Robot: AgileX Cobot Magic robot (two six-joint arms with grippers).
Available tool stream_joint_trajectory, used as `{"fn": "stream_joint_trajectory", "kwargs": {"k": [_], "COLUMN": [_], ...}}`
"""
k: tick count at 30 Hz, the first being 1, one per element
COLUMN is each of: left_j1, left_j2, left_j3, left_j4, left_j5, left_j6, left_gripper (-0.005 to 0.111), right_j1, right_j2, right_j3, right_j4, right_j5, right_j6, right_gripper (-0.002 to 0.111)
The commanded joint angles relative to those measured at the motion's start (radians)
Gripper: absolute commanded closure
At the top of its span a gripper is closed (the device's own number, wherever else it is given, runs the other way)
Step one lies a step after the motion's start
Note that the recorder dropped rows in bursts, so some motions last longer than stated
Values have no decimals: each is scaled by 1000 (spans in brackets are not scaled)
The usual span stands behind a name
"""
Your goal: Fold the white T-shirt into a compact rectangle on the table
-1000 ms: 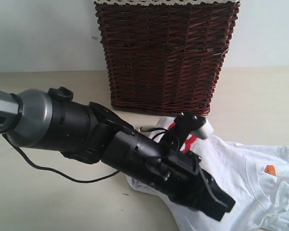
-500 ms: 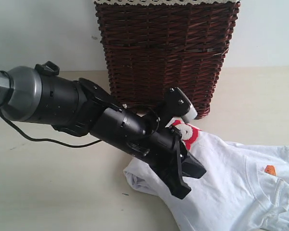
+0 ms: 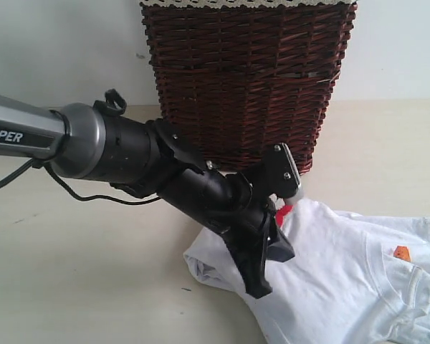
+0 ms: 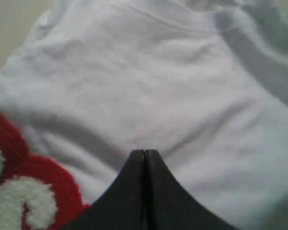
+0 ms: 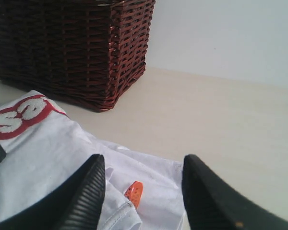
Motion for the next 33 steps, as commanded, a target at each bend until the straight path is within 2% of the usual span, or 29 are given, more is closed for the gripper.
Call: {"fn": "stream_joint_trajectory", "kwargs": {"k": [1,3,5,12,17,21,25,29,33], "left_j1": [10,28,53,190,304,362,373,367,336], "left_j2": [21,34,46,62,62,62,16,-90,-157], "left_j3": [-8,-8,-8,-8,-8,-8,-8,-8,-8], "left_j4": [367,464,492,496,495,476,364,183,53], "left_j5": [4,-3,9,257,292,359,377,422,341], "left_j6": [-169,-231,-276,-303,-377,-377,-325,-225,-214], "left_gripper": [107,107,107,107,107,107,107,107,107], "right_j1": [-6,-6,-6,-6,-6,-6,-6,-6,-6], "right_j2": [-6,-6,-6,-6,-6,-6,-6,-6,-6], "right_j3": [5,5,5,5,5,5,5,5,5], "right_j4": [3,3,3,3,3,3,3,3,3], "right_j5": [-13,-13,-13,-13,-13,-13,-13,-13,-13], "right_j6": [-4,-4,-4,-4,-4,-4,-4,-4,-4], "right_gripper": [60,60,60,60,60,60,60,60,60]}}
